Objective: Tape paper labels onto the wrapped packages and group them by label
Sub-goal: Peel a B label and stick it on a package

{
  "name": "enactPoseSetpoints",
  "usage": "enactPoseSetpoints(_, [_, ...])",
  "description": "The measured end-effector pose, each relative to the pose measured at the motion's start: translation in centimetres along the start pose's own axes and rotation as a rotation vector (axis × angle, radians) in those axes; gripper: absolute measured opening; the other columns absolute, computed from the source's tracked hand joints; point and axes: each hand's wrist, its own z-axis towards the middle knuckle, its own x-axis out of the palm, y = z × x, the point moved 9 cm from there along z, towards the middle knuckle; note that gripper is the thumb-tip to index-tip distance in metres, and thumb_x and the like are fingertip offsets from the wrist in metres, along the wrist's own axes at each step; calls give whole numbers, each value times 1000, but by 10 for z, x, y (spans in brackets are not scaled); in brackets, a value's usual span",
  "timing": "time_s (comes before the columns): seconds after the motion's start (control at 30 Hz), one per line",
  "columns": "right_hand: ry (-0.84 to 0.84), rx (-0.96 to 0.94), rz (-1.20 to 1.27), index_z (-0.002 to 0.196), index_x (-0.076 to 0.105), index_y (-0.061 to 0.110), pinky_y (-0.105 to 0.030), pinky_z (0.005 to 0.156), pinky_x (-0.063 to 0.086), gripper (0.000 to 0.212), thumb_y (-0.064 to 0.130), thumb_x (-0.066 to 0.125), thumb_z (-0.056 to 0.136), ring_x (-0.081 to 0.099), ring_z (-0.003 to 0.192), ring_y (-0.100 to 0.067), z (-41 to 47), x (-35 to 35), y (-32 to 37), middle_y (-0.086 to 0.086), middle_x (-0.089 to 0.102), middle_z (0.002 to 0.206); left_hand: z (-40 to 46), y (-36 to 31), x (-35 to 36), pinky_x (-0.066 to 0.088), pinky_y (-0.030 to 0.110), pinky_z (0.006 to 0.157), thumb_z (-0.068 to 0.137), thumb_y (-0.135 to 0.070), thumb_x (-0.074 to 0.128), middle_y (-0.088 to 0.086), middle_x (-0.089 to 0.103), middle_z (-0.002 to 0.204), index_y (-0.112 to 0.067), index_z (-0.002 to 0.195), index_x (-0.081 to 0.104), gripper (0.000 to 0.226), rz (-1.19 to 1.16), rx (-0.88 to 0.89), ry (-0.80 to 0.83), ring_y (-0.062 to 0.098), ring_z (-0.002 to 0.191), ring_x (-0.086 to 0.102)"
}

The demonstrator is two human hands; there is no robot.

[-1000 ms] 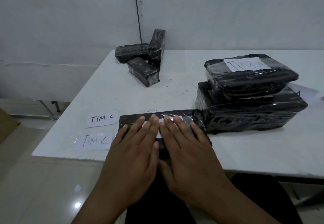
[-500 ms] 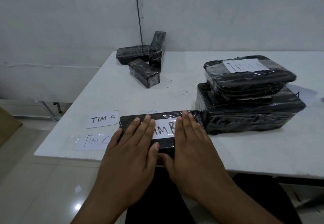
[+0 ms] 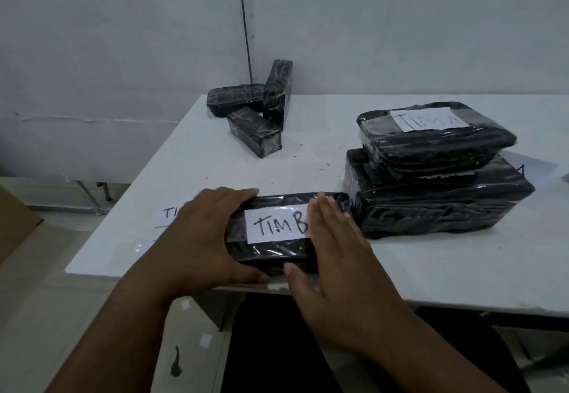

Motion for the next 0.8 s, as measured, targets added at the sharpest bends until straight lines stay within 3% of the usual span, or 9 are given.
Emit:
enactPoseSetpoints(0.13, [-397, -53, 270, 157, 33, 11, -28, 123, 25, 70, 19, 59, 93, 25, 152, -10, -4, -38, -1, 1, 34, 162, -12, 14, -36, 37, 21, 93, 42, -75, 86, -20, 51, 132, -39, 149, 40, 122, -21, -12, -158, 2, 117, 42])
enactPoseSetpoints(0.2, [-530, -54, 319, 141, 50, 8, -29, 111, 41, 52, 9, 61, 90, 48, 133, -14, -1, -50, -4, -1, 53, 139, -18, 26, -53, 40, 27, 94, 41, -73, 86, -17, 51, 132, -38, 149, 41, 122, -20, -60, -217, 7, 118, 44])
enactPoseSetpoints(0.27, [-574, -55, 308, 122, 60, 9, -31, 94, 50, 34, 3, 63, 88, 56, 110, -16, 7, -48, -8, 1, 57, 116, -23, 38, -66, 44, 38, 97, 40, -74, 83, -12, 51, 133, -37, 150, 40, 124, 1, -120, -267, 14, 119, 45])
enactPoseSetpoints(0.37, [-467, -85, 162, 106, 66, 12, -34, 84, 50, 24, 0, 66, 85, 58, 96, -21, 29, -26, -6, -1, 61, 102, -26, 51, -78, 48, 45, 97, 40, -80, 81, -6, 56, 132, -35, 150, 41, 125, 31, -171, -334, 20, 118, 50])
enactPoseSetpoints(0.43, [-338, -67, 79, 112, 67, 12, -36, 85, 51, 26, 5, 66, 86, 58, 102, -26, 47, -9, -6, -5, 61, 109, -27, 58, -81, 51, 49, 98, 40, -83, 80, -4, 57, 131, -34, 149, 41, 126, 21, -191, -362, 22, 119, 53])
enactPoseSetpoints(0.5, [-138, 3, 28, 135, 57, 13, -40, 103, 46, 41, 19, 63, 94, 48, 128, -29, 67, 10, -8, -9, 53, 136, -28, 60, -84, 50, 50, 99, 41, -83, 79, -4, 56, 132, -33, 150, 41, 126, 1, -210, -404, 23, 120, 53])
enactPoseSetpoints(0.57, [34, 49, -26, 151, 38, 15, -42, 120, 29, 61, 36, 59, 98, 29, 147, -29, 83, 24, -12, -11, 36, 157, -29, 60, -87, 49, 50, 100, 41, -79, 83, -2, 56, 133, -32, 149, 42, 124, -12, -222, -448, 24, 120, 53])
enactPoseSetpoints(0.67, [134, 71, -129, 147, 40, 16, -48, 116, 29, 59, 47, 52, 98, 42, 137, -30, 100, 32, -15, -9, 50, 145, -29, 62, -89, 49, 49, 100, 43, -72, 88, 1, 57, 132, -29, 148, 44, 121, -1, -235, -484, 26, 119, 54])
enactPoseSetpoints(0.8, [145, 66, -226, 141, 48, 20, -48, 110, 31, 49, 44, 53, 98, 51, 126, -29, 109, 29, -13, -3, 56, 135, -30, 65, -92, 49, 49, 100, 45, -69, 88, 0, 58, 131, -30, 147, 45, 117, -9, -239, -505, 26, 118, 54])
